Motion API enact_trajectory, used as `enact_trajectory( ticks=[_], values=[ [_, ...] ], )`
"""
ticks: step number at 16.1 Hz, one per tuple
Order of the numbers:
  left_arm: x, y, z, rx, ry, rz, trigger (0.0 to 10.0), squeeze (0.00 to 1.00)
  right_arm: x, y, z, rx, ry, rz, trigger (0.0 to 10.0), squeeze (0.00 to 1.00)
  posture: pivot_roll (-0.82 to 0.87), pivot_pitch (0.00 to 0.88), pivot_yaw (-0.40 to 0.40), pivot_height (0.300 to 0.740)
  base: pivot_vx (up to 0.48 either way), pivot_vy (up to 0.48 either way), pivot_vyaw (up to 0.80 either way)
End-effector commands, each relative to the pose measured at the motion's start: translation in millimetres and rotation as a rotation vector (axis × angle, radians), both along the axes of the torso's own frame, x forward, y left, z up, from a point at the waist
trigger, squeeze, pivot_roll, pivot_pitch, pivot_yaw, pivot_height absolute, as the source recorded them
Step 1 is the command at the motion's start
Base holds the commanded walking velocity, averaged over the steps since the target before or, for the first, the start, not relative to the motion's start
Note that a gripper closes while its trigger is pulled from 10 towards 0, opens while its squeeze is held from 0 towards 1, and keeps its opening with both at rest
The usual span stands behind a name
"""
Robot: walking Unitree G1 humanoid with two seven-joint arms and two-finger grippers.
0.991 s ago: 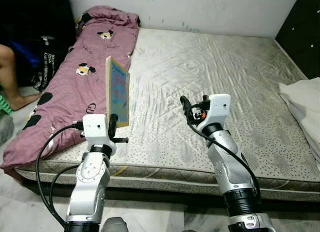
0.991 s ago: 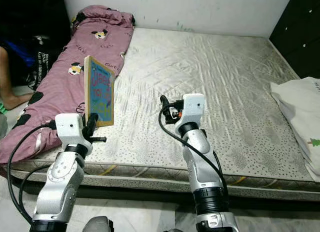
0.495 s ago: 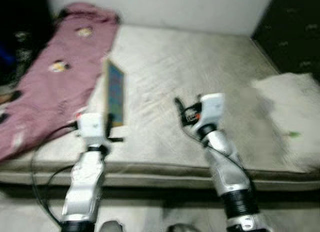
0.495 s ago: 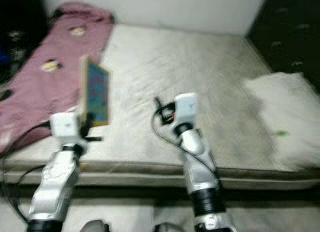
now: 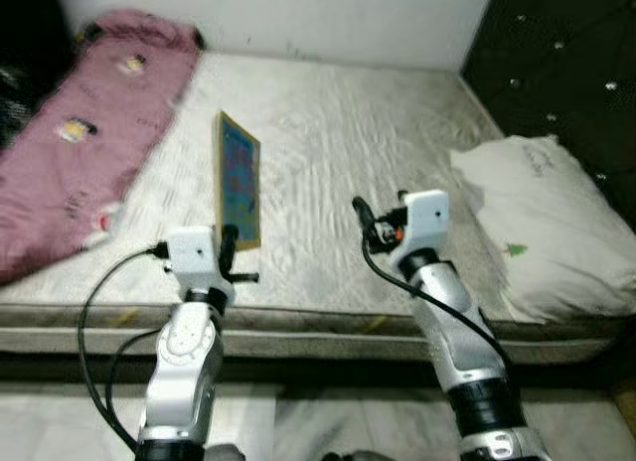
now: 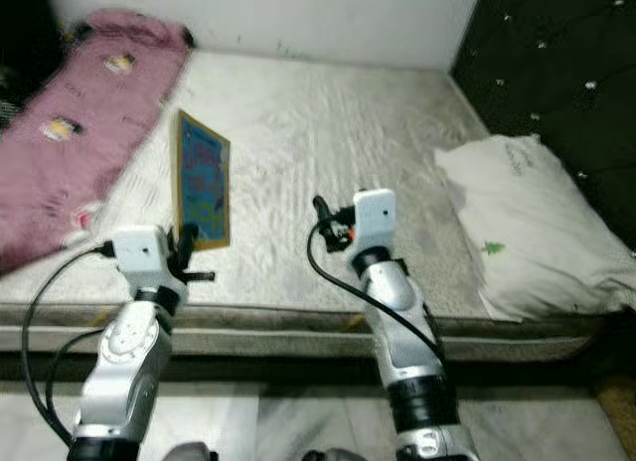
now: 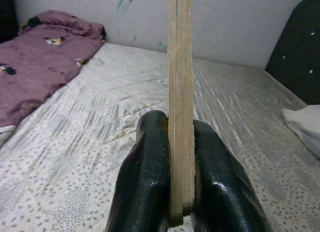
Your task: Clean up the room
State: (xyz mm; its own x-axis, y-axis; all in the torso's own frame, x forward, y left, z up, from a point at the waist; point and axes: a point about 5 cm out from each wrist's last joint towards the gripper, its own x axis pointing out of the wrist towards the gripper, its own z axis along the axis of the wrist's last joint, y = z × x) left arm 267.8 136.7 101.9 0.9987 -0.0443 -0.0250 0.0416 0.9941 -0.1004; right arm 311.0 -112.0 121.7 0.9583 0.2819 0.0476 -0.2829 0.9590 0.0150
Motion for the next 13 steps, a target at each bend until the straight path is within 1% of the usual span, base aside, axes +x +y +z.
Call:
enact_trajectory(
  ticks=[1, 8, 13],
  values=[
    [3.0, -0.2, 11.9, -0.010, -0.061, -0.017, 10.0, 0.00, 2.5, 3.1, 11.0, -0.001, -0.045, 0.012, 10.0, 0.00, 0.09, 0.000, -0.072, 0.740, 0.000, 0.000, 0.00],
    [2.4, 1.1, 12.2, -0.035, -0.067, -0.024, 10.0, 0.00, 0.6, 1.6, 7.5, -0.006, -0.033, 0.010, 10.0, 0.00, 0.08, 0.000, -0.072, 0.740, 0.000, 0.000, 0.00],
    [2.9, 0.9, 12.2, -0.038, -0.068, -0.030, 10.0, 0.00, 0.9, 0.4, 5.7, 0.001, -0.020, 0.006, 10.0, 0.00, 0.08, 0.000, -0.073, 0.740, 0.295, 0.000, 0.00]
  ],
)
